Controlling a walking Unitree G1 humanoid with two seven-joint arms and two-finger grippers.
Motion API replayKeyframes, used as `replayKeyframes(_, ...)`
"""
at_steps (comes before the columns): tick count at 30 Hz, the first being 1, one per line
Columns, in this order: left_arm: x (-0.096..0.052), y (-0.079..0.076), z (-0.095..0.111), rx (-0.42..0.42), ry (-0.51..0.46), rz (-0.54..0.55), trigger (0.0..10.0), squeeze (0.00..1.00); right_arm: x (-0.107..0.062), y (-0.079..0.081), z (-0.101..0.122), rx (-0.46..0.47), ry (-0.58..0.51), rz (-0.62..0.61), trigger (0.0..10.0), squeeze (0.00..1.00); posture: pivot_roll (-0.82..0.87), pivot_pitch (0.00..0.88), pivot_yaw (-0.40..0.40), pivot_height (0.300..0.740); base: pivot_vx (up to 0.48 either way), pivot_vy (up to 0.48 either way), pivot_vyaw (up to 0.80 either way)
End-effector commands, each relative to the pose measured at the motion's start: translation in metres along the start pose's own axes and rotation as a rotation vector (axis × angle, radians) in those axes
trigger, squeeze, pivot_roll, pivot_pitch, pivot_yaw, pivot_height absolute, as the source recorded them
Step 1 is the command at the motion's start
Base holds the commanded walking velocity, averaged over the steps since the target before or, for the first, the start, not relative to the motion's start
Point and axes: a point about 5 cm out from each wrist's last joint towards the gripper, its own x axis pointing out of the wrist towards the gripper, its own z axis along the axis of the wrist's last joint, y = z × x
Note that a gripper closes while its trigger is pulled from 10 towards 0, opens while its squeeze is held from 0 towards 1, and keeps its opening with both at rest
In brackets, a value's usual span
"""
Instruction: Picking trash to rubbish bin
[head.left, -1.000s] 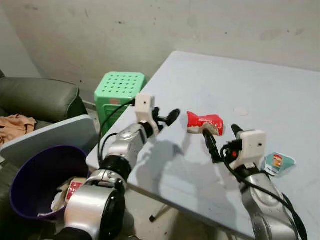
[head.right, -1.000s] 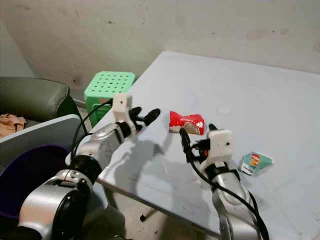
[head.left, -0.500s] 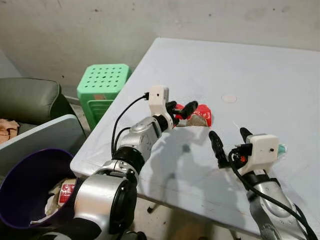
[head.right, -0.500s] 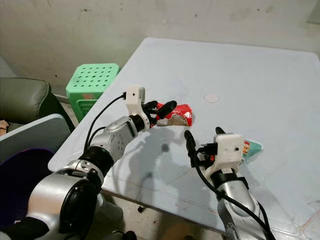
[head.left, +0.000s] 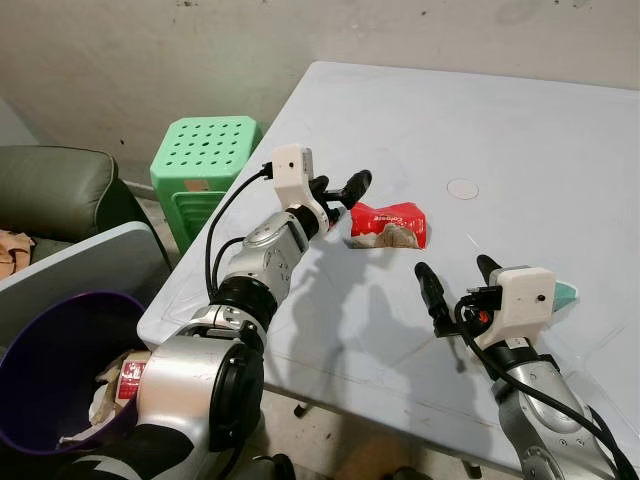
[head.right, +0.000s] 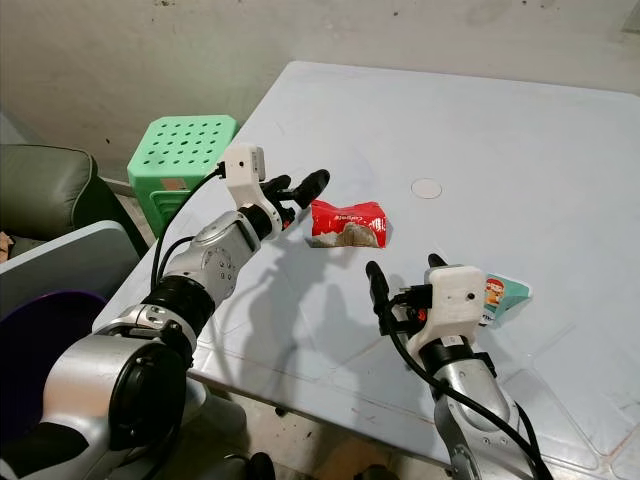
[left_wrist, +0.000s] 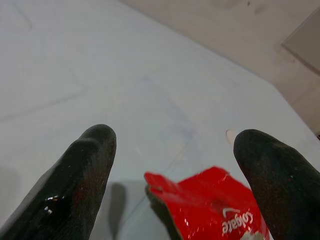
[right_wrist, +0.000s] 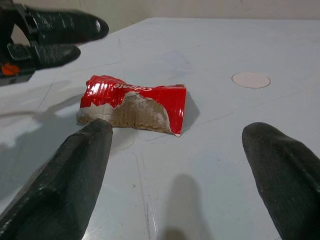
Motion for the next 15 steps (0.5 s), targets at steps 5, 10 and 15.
replayKeyframes(5, -0.005, 0.005, -0.018, -0.003, 0.039, 0.053, 10.0, 0.00, -0.002, 0.002, -0.003, 0.005, 0.023, 0.018, 10.0, 0.00, -0.19, 0.156, 0.076, 0.715, 0.000, 0.000, 0.00)
replayKeyframes(10, -0.008, 0.005, -0.021, 0.014, 0.012, 0.072, 10.0, 0.00, 0.000, 0.003, -0.004, -0.002, 0.027, 0.025, 10.0, 0.00, -0.18, 0.143, 0.072, 0.715, 0.000, 0.000, 0.00)
replayKeyframes(15, -0.011, 0.004, -0.027, -0.003, 0.009, 0.074, 10.0, 0.00, 0.003, 0.003, -0.004, -0.003, 0.027, 0.037, 10.0, 0.00, -0.16, 0.132, 0.063, 0.715, 0.000, 0.000, 0.00)
